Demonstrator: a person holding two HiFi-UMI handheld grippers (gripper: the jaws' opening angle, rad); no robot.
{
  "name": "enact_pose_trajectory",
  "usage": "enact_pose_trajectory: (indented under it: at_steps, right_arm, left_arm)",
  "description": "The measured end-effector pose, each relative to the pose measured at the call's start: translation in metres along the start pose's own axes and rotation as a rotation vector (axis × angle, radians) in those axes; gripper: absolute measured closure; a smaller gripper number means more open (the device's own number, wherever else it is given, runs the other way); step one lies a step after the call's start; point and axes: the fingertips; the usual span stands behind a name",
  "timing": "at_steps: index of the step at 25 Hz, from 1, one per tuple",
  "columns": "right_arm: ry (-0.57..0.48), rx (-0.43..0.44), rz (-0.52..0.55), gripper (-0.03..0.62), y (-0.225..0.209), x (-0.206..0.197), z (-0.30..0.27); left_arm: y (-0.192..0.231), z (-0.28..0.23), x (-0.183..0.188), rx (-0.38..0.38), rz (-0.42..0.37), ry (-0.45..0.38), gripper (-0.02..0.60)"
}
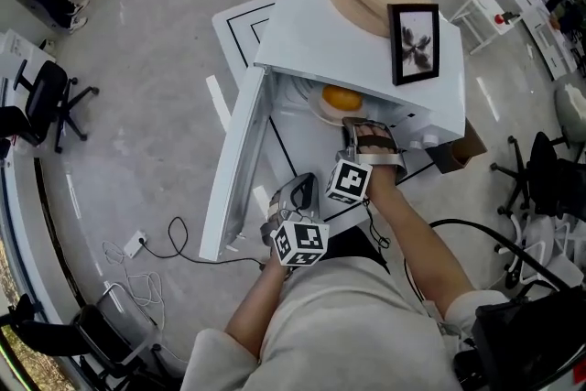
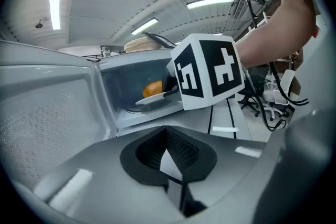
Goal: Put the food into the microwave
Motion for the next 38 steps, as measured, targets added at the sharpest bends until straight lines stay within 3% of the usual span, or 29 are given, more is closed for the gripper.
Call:
enact_pose_trajectory:
  at_steps: [19, 23, 27, 30, 34, 36, 38]
  right_arm:
    - [0.059, -0.058, -0.004, 0.568, -0.025, -0.01, -0.083]
    - [0.044, 0.03, -0.205, 0.565, -0.022, -0.009, -0.088]
    - [0.013, 0.107, -0.387, 0.511, -0.021, -0.008, -0.087]
    - [-0.071, 0.177, -0.536, 0.487, -0.024, 0.0, -0.081]
    - [-0.223, 0.296, -0.861, 0.457, -0.031, 0.01, -0.074]
    - [-0.265, 0.295, -0.943, 0.445, -0.037, 0.01, -0.073]
    - [-0.284, 0.26, -0.958, 0.445, -0.042, 0.008, -0.069]
  left_arm:
    - [0.007, -0.012, -0.017, 0.003, 0.076, 0.07, 0.575]
    - [0.009, -0.015, -0.018, -0.014, 0.105, 0.078, 0.575]
    - [0.01, -0.018, -0.017, -0.023, 0.107, 0.085, 0.575]
    - [0.008, -0.019, -0.016, -0.034, 0.111, 0.09, 0.575]
    - [0.003, -0.019, -0.014, -0.06, 0.154, 0.091, 0.575]
    - [0.002, -0.02, -0.012, -0.068, 0.171, 0.086, 0.575]
    - [0.003, -0.02, -0.011, -0.063, 0.183, 0.083, 0.574]
Point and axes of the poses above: the fingertips, and each gripper's own axes: z backward along the fingers, y to its left, x out of its top, and after that the axes turned 10 degrees about z, right-handed
